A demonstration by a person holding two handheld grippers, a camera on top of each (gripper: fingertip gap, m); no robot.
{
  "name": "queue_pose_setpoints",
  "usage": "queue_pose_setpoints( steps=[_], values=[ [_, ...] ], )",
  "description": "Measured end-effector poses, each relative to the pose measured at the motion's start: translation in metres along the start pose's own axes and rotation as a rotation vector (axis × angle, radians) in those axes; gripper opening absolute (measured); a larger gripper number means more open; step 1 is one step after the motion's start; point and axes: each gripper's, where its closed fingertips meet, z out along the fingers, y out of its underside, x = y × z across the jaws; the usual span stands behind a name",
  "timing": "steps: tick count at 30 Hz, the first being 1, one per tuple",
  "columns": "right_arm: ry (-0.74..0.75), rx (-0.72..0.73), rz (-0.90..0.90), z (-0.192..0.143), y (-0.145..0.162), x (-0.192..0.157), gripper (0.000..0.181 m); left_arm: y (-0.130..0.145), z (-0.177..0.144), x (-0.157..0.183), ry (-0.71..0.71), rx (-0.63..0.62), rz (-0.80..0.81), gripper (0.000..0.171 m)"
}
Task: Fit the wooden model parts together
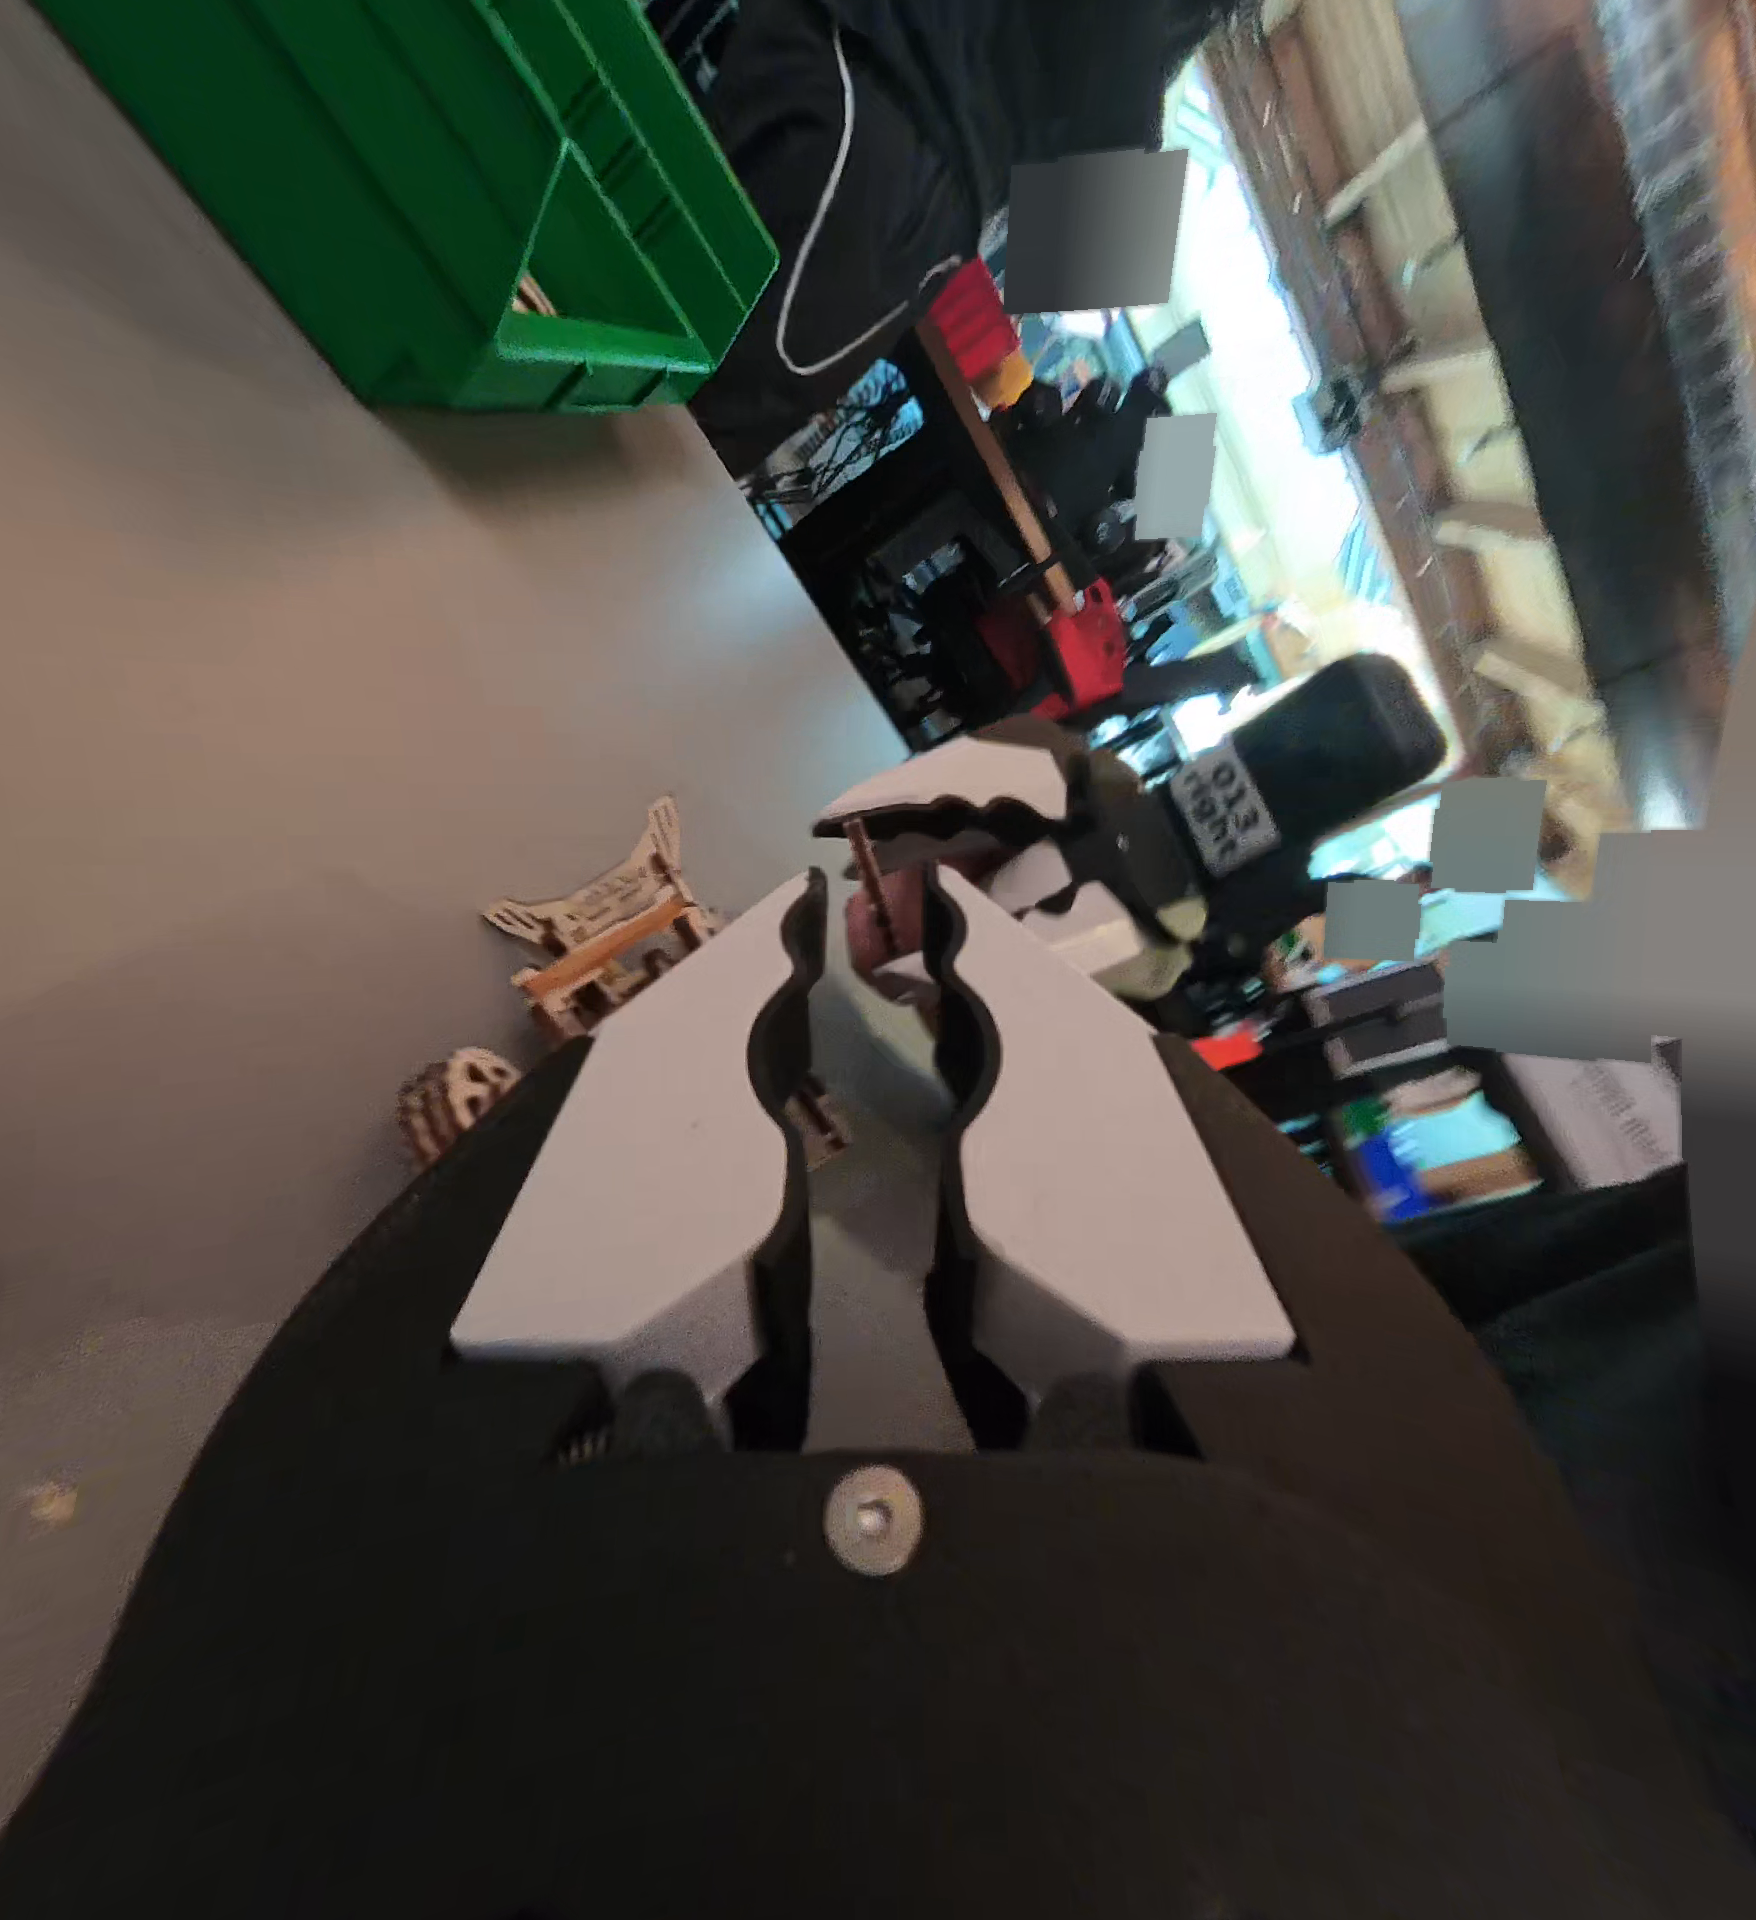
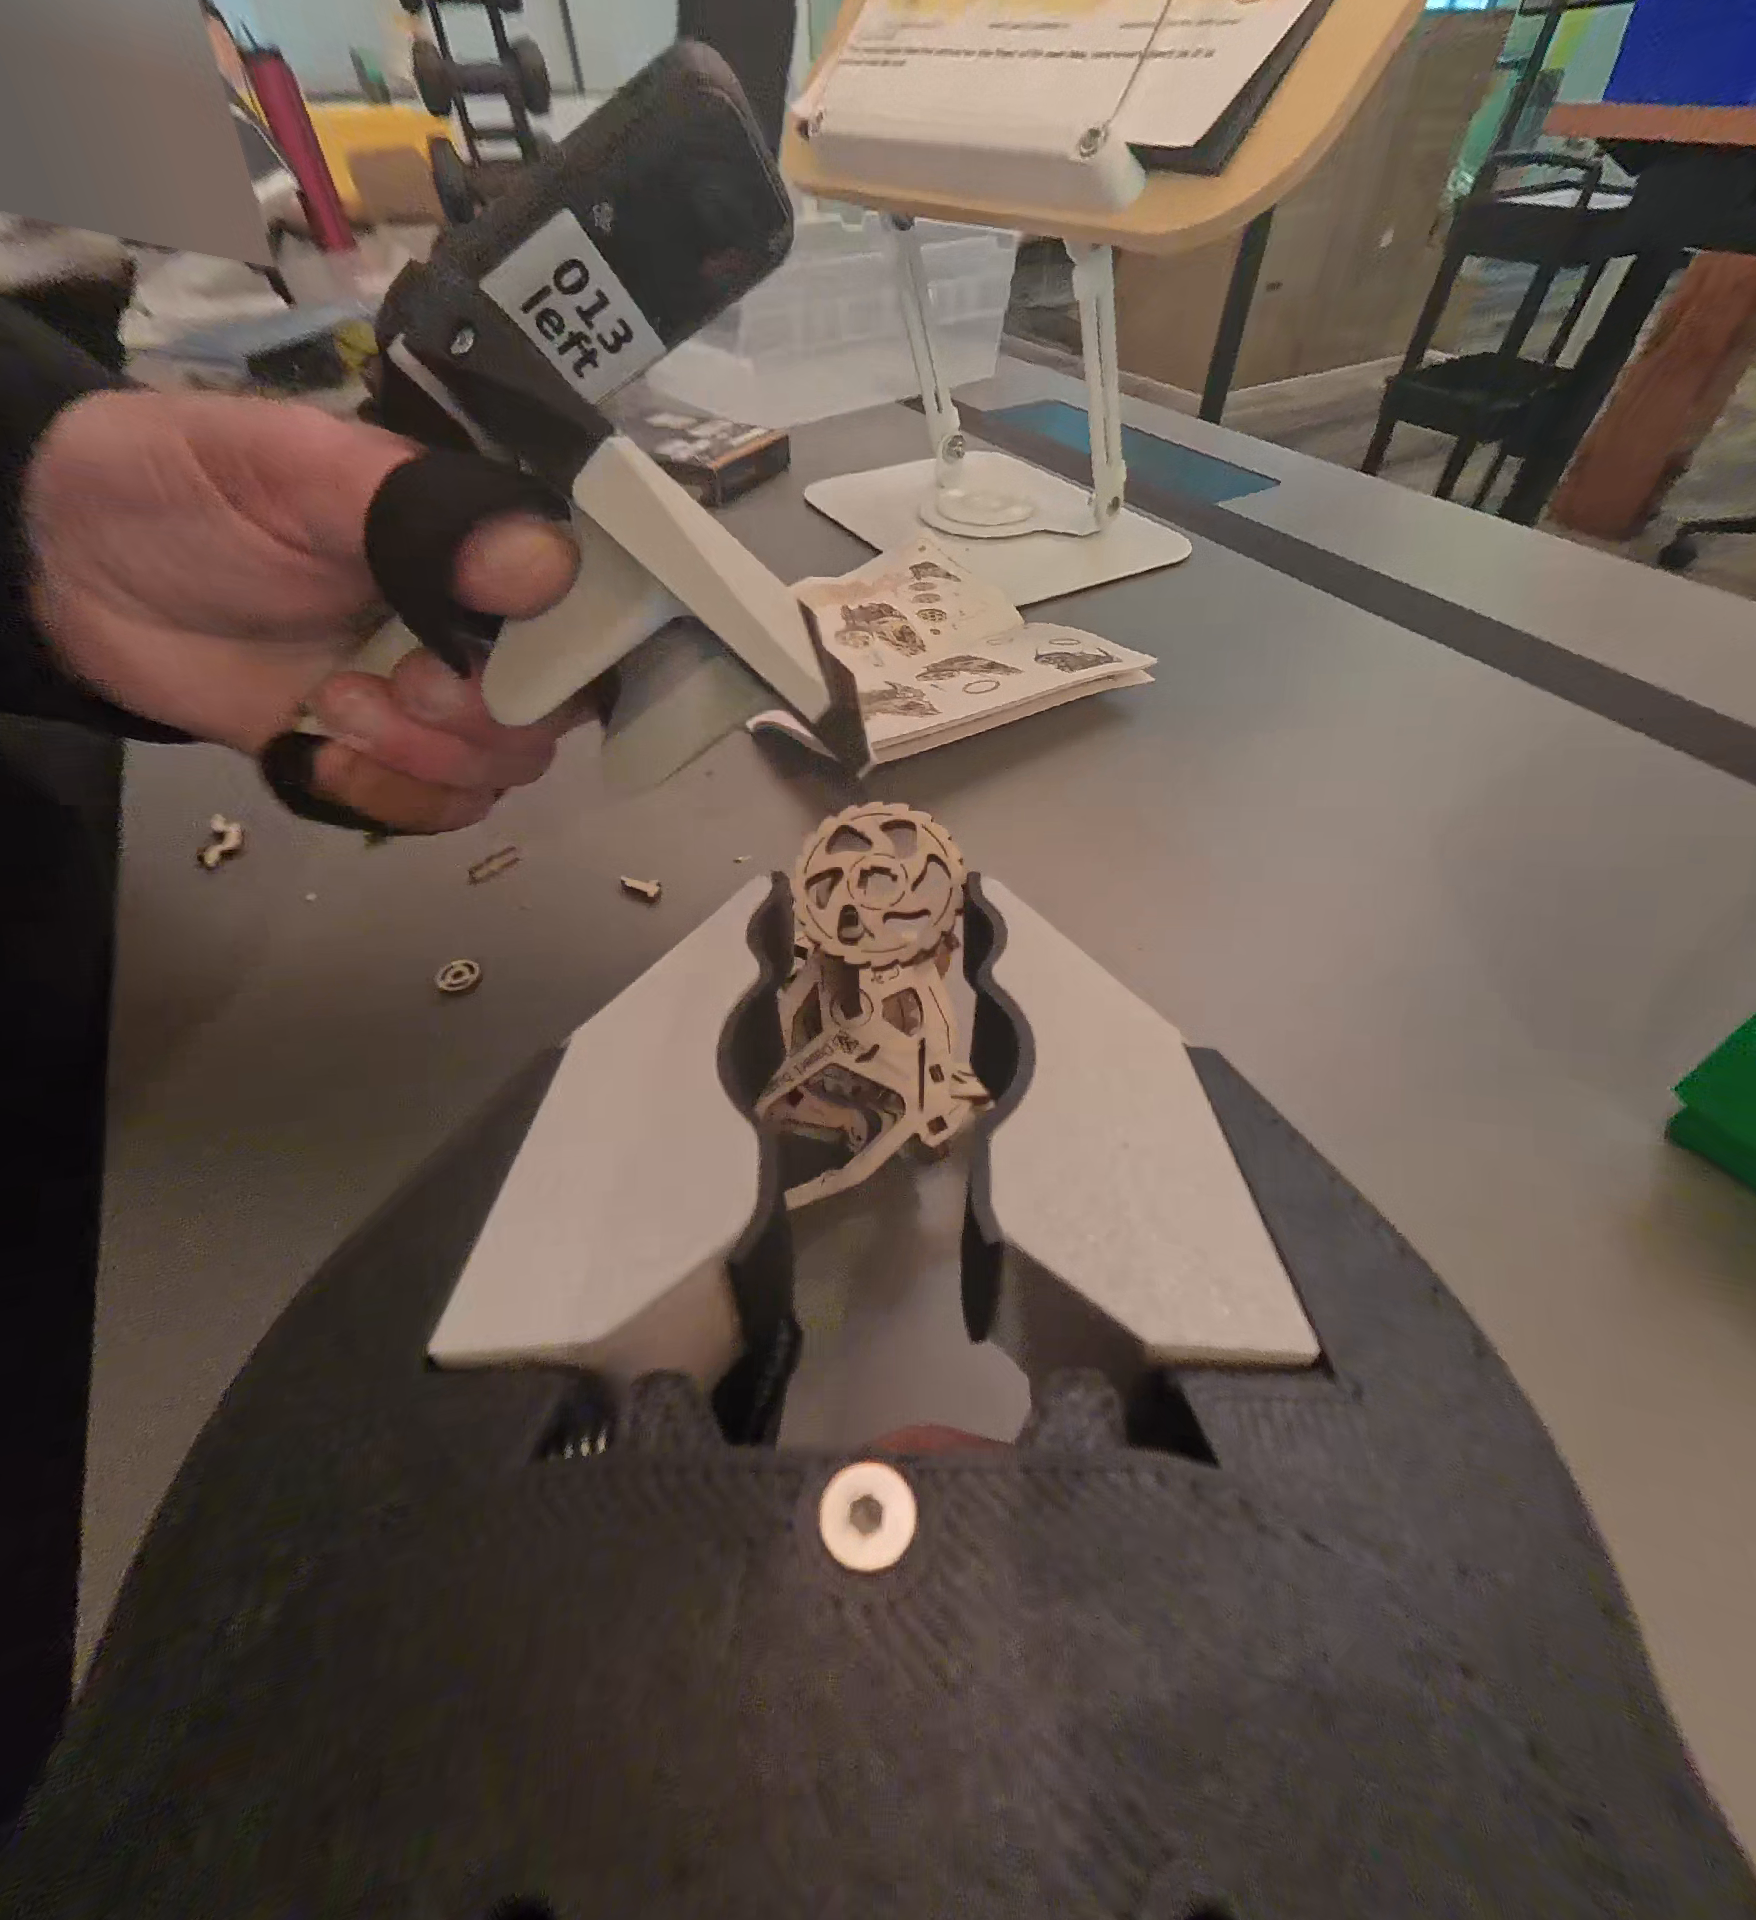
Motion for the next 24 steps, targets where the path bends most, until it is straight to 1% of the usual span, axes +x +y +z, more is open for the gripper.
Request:
queue_pose_setpoints(
  steps=[2, 3, 5, 6, 7, 8, 9, 11, 15, 18, 24],
  values=[
    [-0.028, 0.037, 0.049, -0.005, 0.000, 0.002, 0.030, 0.005, -0.004, -0.004, -0.039, -0.066, 0.184, 0.016],
    [-0.034, 0.043, 0.056, -0.006, 0.001, 0.003, 0.030, 0.008, -0.002, -0.002, -0.038, -0.105, 0.302, 0.016],
    [-0.051, 0.059, 0.063, -0.008, 0.001, 0.003, 0.030, 0.013, 0.002, -0.002, -0.072, -0.188, 0.600, 0.018],
    [-0.057, 0.060, 0.067, -0.008, 0.002, 0.003, 0.029, 0.015, 0.005, -0.003, -0.093, -0.230, 0.752, 0.017],
    [-0.055, 0.053, 0.063, -0.008, 0.004, 0.003, 0.029, 0.016, 0.008, -0.005, -0.115, -0.258, 0.855, 0.015],
    [-0.054, 0.050, 0.059, -0.007, 0.005, 0.004, 0.030, 0.017, 0.011, -0.006, -0.115, -0.277, 0.911, 0.013],
    [-0.057, 0.058, 0.062, -0.007, 0.004, 0.004, 0.030, 0.020, 0.012, -0.007, -0.101, -0.305, 0.943, 0.011],
    [-0.058, 0.070, 0.069, -0.008, 0.002, 0.004, 0.029, 0.022, 0.013, -0.017, -0.124, -0.340, 0.960, 0.012],
    [-0.073, 0.066, 0.065, -0.007, 0.004, 0.002, 0.030, 0.024, 0.011, -0.019, -0.075, -0.335, 0.954, 0.010],
    [-0.080, 0.051, 0.056, -0.003, 0.006, 0.001, 0.030, 0.025, 0.013, -0.019, -0.025, -0.345, 0.956, 0.005],
    [-0.097, 0.042, 0.047, 0.000, 0.006, -0.002, 0.030, 0.026, 0.014, -0.017, 0.040, -0.343, 0.951, 0.003]
  ],
)
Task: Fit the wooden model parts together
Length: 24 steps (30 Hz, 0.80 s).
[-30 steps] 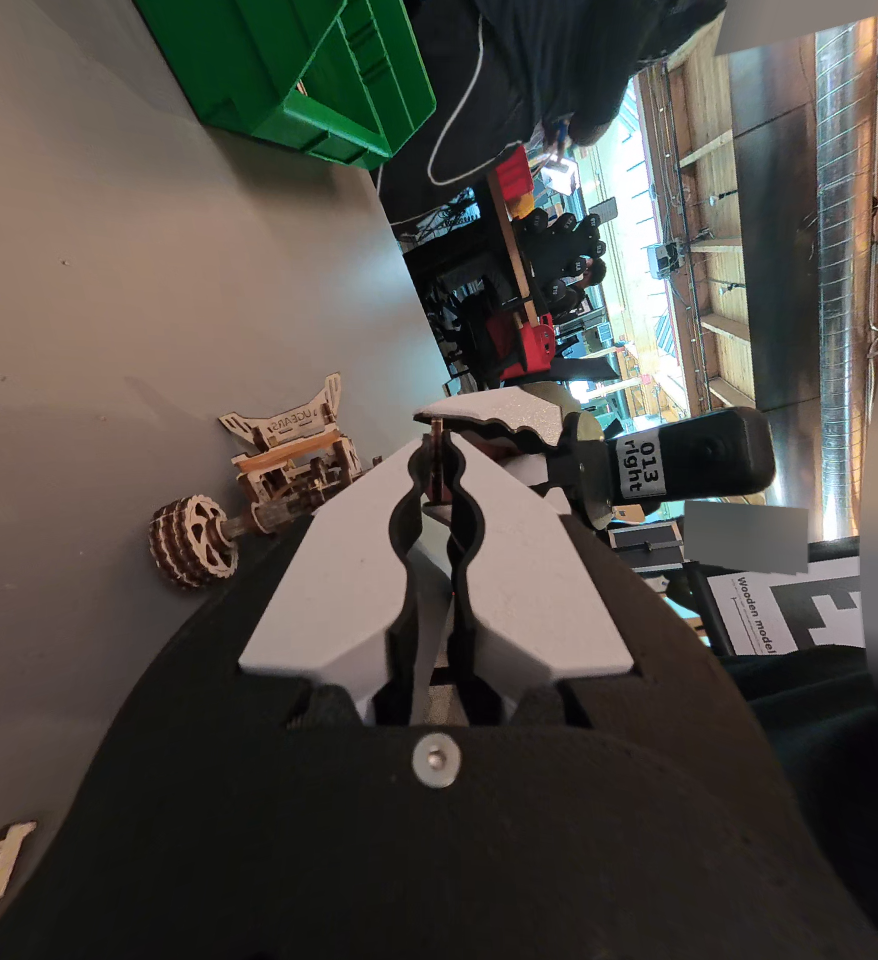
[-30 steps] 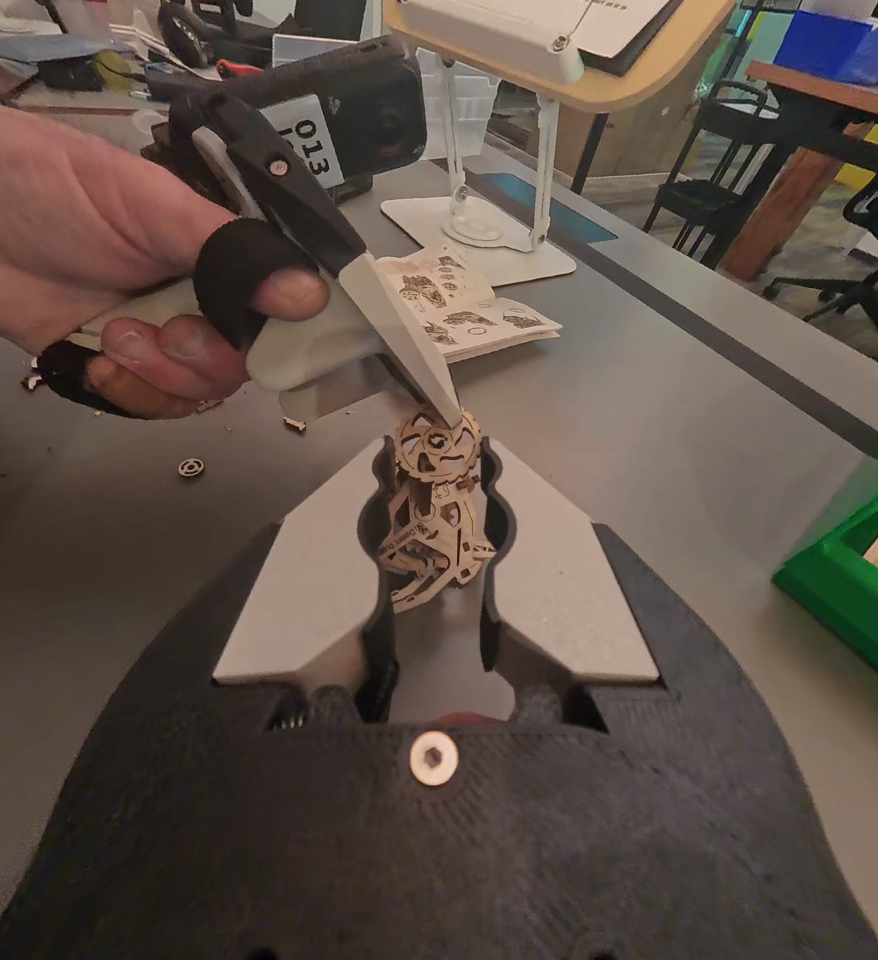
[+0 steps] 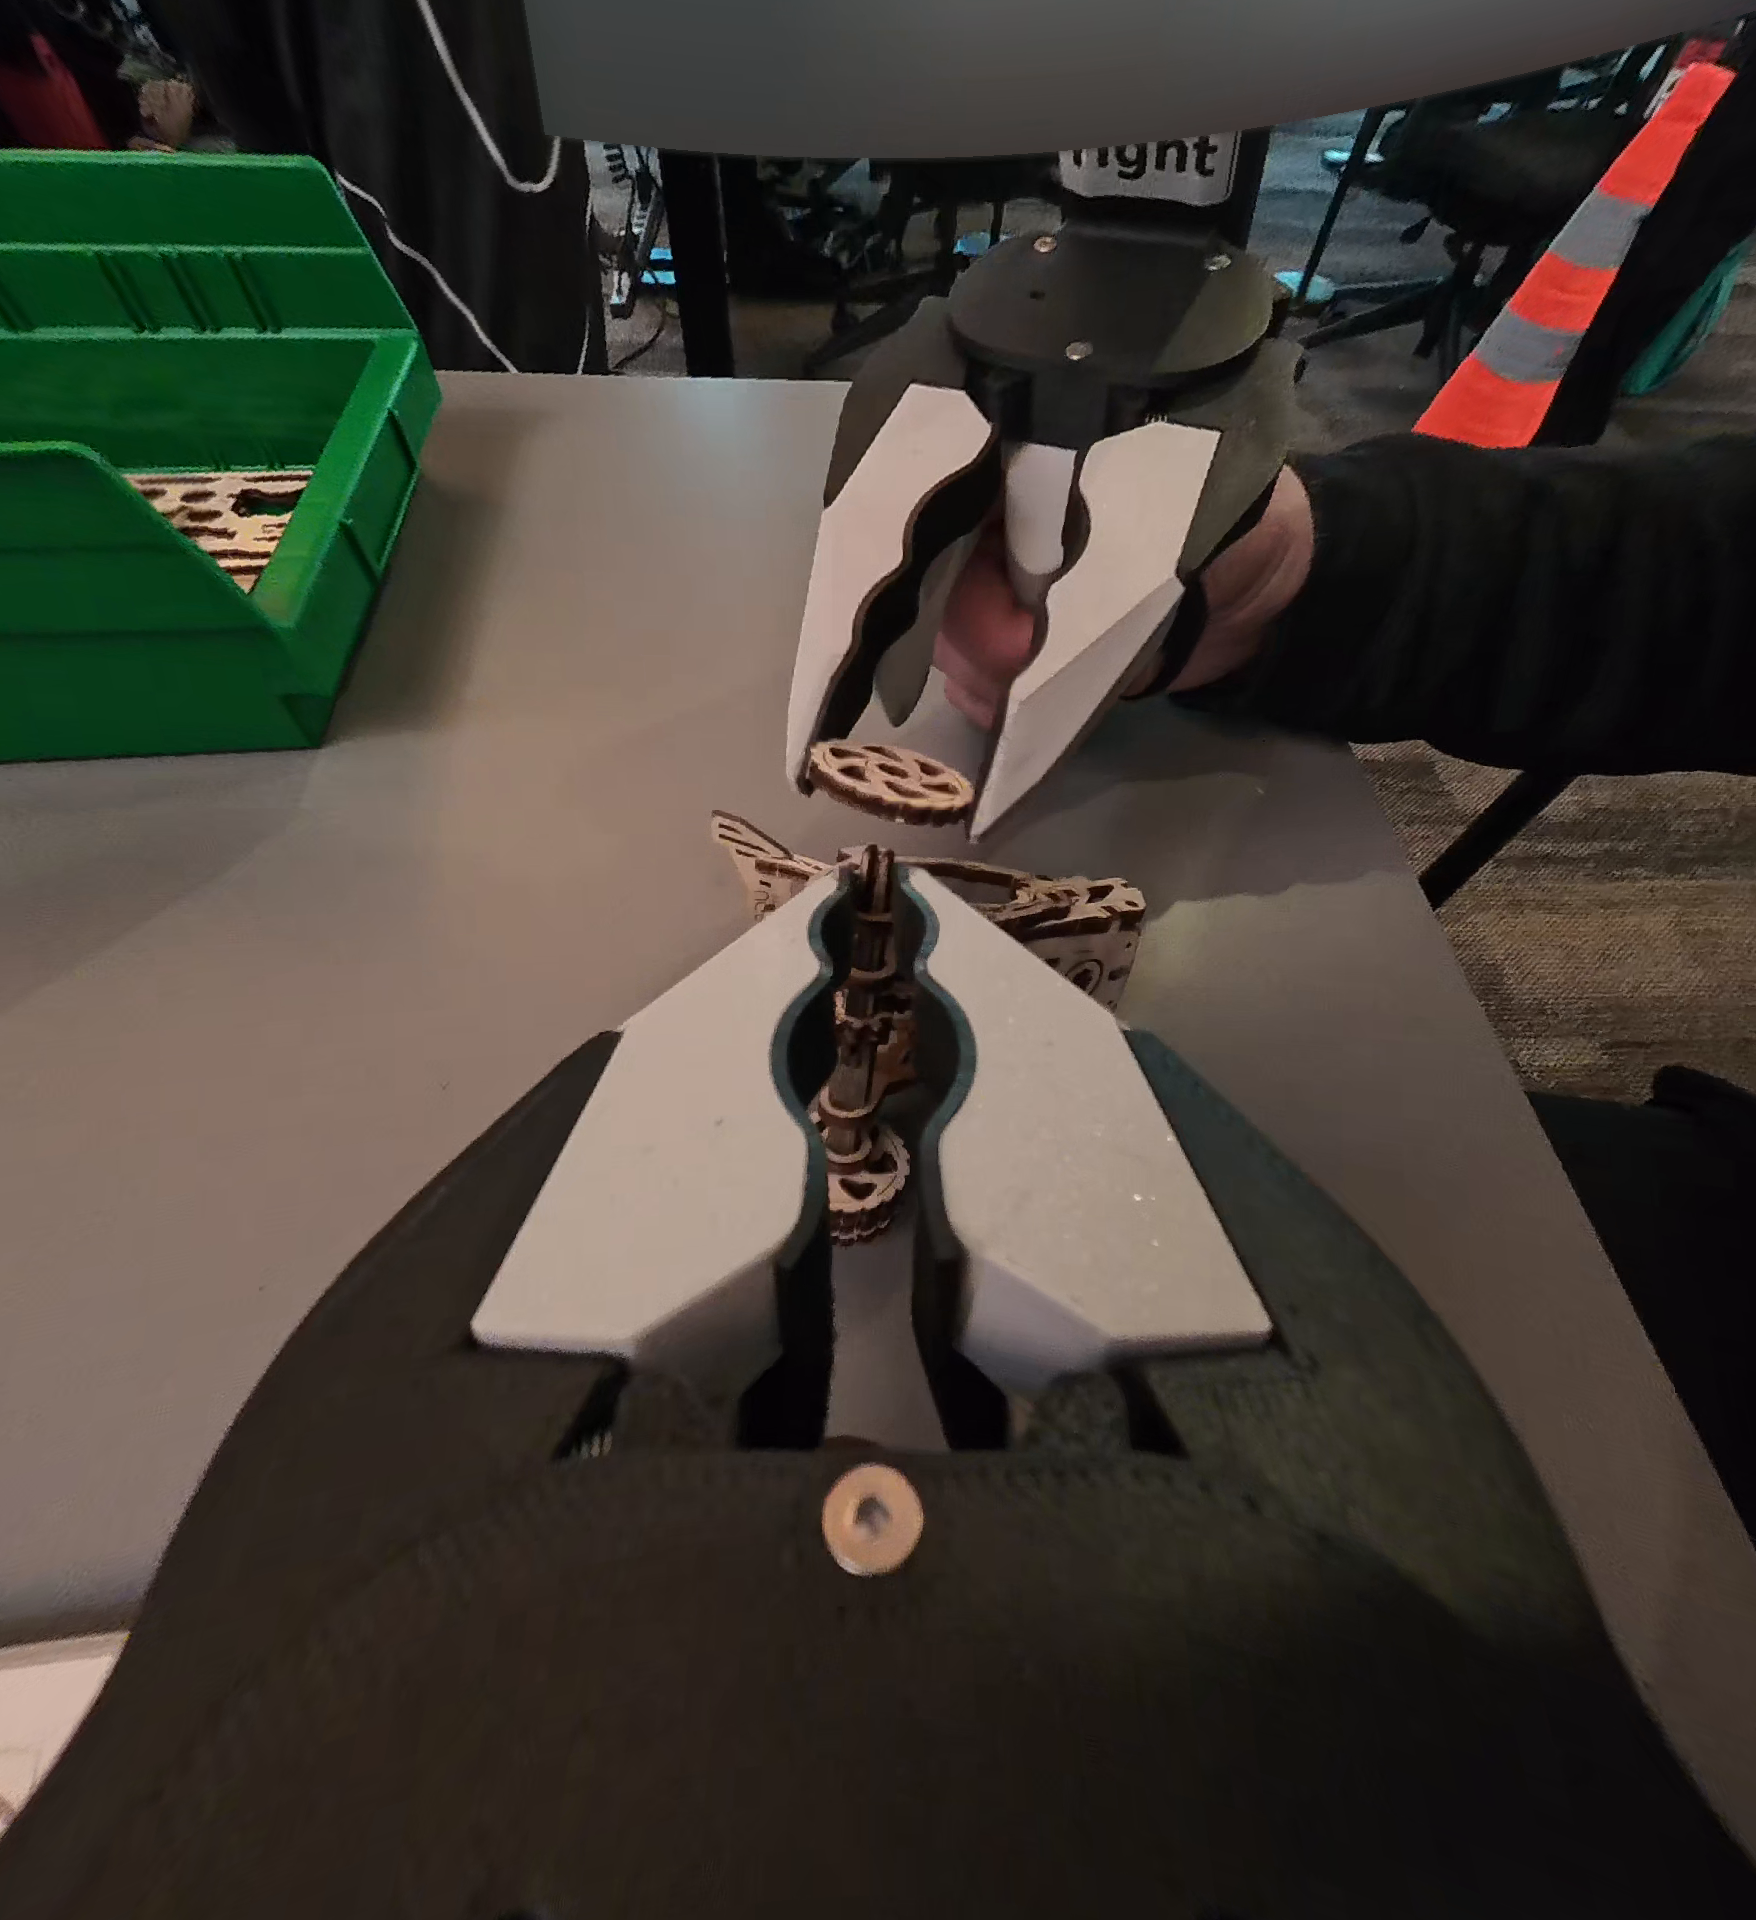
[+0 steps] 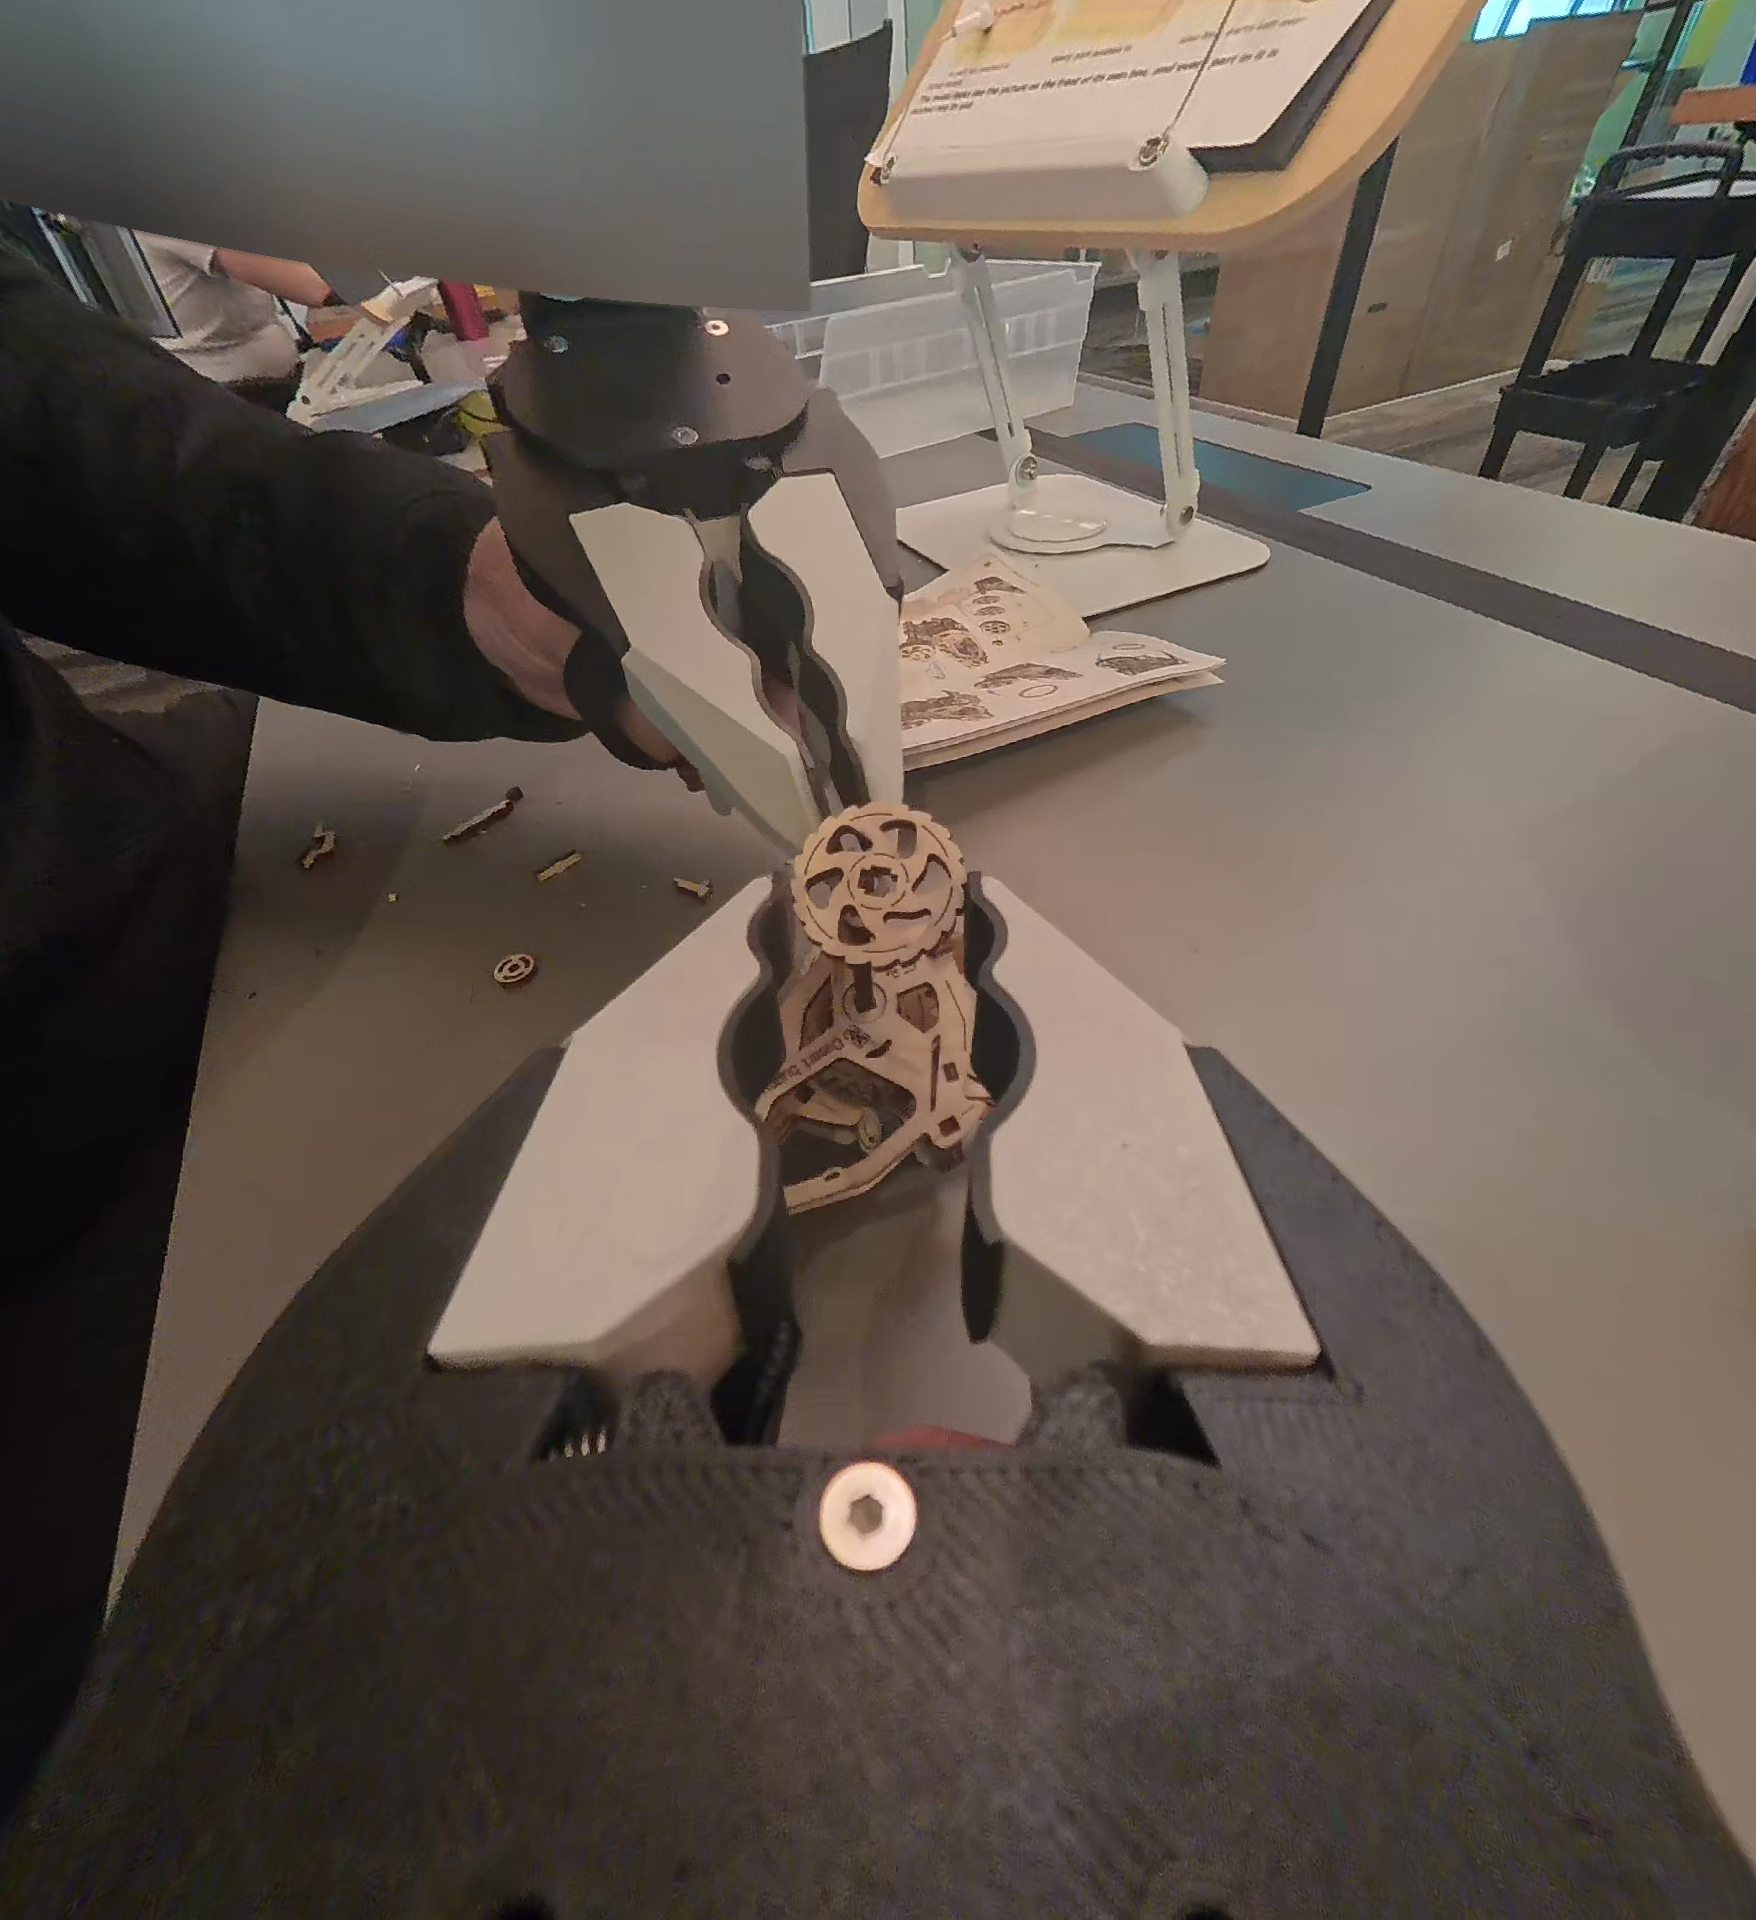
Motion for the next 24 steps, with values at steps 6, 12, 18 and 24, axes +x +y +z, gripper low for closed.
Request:
queue_pose_setpoints(
  steps=[6, 12, 18, 24],
  values=[
    [-0.011, -0.016, -0.003, 0.006, 0.001, -0.003, 0.030, -0.001, 0.001, 0.001, 0.011, 0.031, 0.023, 0.001],
    [-0.028, -0.017, 0.008, 0.009, 0.003, -0.005, 0.030, -0.001, 0.001, 0.003, 0.029, 0.075, 0.029, 0.001],
    [-0.039, -0.017, -0.002, 0.010, 0.002, -0.005, 0.030, -0.001, 0.000, 0.003, 0.053, 0.147, 0.001, 0.002],
    [-0.051, -0.040, -0.021, 0.012, 0.002, -0.006, 0.030, -0.002, 0.000, 0.003, 0.079, 0.186, -0.026, 0.002]
  ],
)
